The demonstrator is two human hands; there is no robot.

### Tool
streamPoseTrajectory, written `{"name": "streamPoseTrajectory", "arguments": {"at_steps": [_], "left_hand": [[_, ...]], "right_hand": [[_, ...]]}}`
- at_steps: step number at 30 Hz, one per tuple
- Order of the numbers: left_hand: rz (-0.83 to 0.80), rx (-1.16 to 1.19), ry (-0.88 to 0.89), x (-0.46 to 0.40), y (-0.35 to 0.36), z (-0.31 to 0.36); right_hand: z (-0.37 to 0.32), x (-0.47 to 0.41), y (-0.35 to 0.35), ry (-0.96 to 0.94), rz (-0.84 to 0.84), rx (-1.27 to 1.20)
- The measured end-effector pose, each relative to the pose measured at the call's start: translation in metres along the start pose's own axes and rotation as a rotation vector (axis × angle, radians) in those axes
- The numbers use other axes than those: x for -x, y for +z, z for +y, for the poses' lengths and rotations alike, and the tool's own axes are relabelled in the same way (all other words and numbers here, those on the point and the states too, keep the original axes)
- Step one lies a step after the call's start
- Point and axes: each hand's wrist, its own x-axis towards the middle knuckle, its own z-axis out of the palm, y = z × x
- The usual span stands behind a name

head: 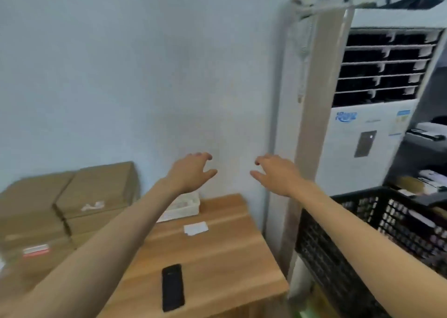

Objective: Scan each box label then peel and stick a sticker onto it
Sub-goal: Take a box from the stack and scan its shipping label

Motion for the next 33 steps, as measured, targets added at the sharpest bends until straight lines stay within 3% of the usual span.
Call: {"name": "streamPoseTrajectory", "arguments": {"at_steps": [7, 15, 23, 33], "left_hand": [[-0.011, 0.063, -0.311, 0.127, -0.048, -0.169], [0.018, 0.052, -0.536, 0.207, -0.059, -0.284], [0.014, 0.049, -0.588, 0.19, -0.038, -0.375], [-0.095, 0.087, -0.576, 0.099, 0.016, -0.482]], "right_hand": [[-0.192, -0.048, 0.035, -0.238, -0.034, -0.084], [-0.329, -0.094, 0.069, -0.412, -0.082, -0.118], [-0.393, -0.158, 0.124, -0.406, -0.099, -0.147], [-0.405, -0.258, 0.206, -0.22, -0.177, -0.186]]}}
